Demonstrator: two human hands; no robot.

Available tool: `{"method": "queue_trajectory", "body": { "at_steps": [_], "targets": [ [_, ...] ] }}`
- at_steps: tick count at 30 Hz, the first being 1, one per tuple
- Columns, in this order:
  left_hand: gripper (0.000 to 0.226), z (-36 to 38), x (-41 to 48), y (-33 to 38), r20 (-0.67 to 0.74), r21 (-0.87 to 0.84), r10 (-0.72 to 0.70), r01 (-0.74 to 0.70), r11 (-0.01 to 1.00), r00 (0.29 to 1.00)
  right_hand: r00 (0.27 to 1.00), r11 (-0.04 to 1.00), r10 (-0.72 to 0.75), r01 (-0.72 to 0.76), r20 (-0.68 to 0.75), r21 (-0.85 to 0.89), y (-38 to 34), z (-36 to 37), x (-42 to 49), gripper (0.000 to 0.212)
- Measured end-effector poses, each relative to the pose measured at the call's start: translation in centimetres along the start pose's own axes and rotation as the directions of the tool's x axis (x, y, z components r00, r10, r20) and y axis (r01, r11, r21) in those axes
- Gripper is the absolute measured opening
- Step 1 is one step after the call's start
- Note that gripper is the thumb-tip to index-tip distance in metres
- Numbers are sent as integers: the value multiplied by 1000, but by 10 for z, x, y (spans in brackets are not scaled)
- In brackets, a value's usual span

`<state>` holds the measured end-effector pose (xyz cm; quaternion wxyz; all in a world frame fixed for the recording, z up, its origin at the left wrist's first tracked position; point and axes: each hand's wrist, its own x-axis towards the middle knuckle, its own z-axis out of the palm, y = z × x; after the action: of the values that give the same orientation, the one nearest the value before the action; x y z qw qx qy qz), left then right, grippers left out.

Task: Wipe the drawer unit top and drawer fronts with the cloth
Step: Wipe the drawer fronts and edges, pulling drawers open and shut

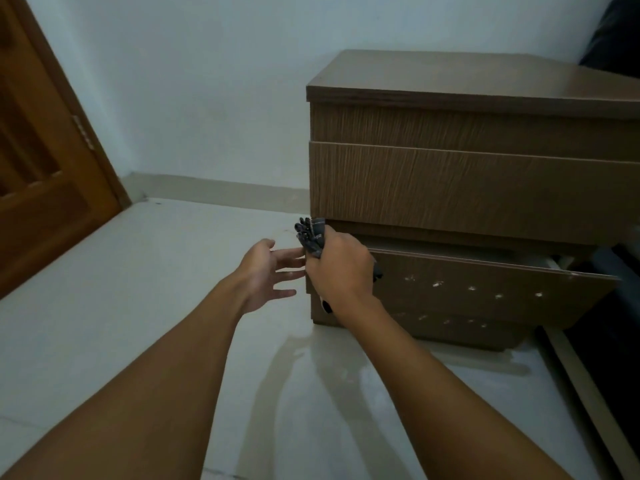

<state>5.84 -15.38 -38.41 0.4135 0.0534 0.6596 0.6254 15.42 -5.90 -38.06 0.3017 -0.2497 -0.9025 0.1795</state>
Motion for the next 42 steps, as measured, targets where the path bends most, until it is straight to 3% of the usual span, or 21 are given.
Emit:
{"method": "queue_trajectory", "body": {
  "at_steps": [9, 12, 13, 16, 19, 22, 25, 30, 38, 42],
  "targets": [
    [66, -10, 0, -5, 16, -123, -2, 4, 992, 1000, 993, 989, 57, -71, 102, 132, -41, 22, 12, 16],
    [65, -13, 2, -6, 25, -181, -4, 9, 983, 1000, 971, 933, 116, -178, 207, 312, -43, 15, 19, 17],
    [65, -13, 4, -7, 28, -203, -4, 10, 979, 1000, 953, 860, 142, -252, 267, 443, -43, 9, 22, 19],
    [60, -10, 4, -7, 41, -184, 42, -34, 982, 998, 887, 462, 177, -457, 426, 760, -38, -14, 25, 16],
    [49, -7, 3, -7, 54, -45, 59, -57, 997, 997, 895, 317, 224, -442, 386, 840, -24, -36, 23, 16],
    [37, -2, 3, -8, 34, 162, 98, -102, 982, 995, 918, 327, 283, -366, 279, 872, -8, -55, 18, 9],
    [32, 11, 2, -9, -96, 271, 215, -182, 945, 972, 928, 366, 340, -281, 153, 887, 6, -69, 11, 6],
    [25, 23, 4, -15, -181, 287, 322, -263, 921, 929, 939, 475, 343, -196, 25, 858, 28, -82, -1, 10],
    [16, 39, 23, -16, -315, 279, 427, -347, 895, 848, 922, 506, 388, -207, -7, 837, 51, -87, -10, 15],
    [12, 52, 31, -12, -392, 193, 392, -342, 920, 832, 917, 527, 399, -226, -3, 819, 63, -88, -18, 19]
  ]
}}
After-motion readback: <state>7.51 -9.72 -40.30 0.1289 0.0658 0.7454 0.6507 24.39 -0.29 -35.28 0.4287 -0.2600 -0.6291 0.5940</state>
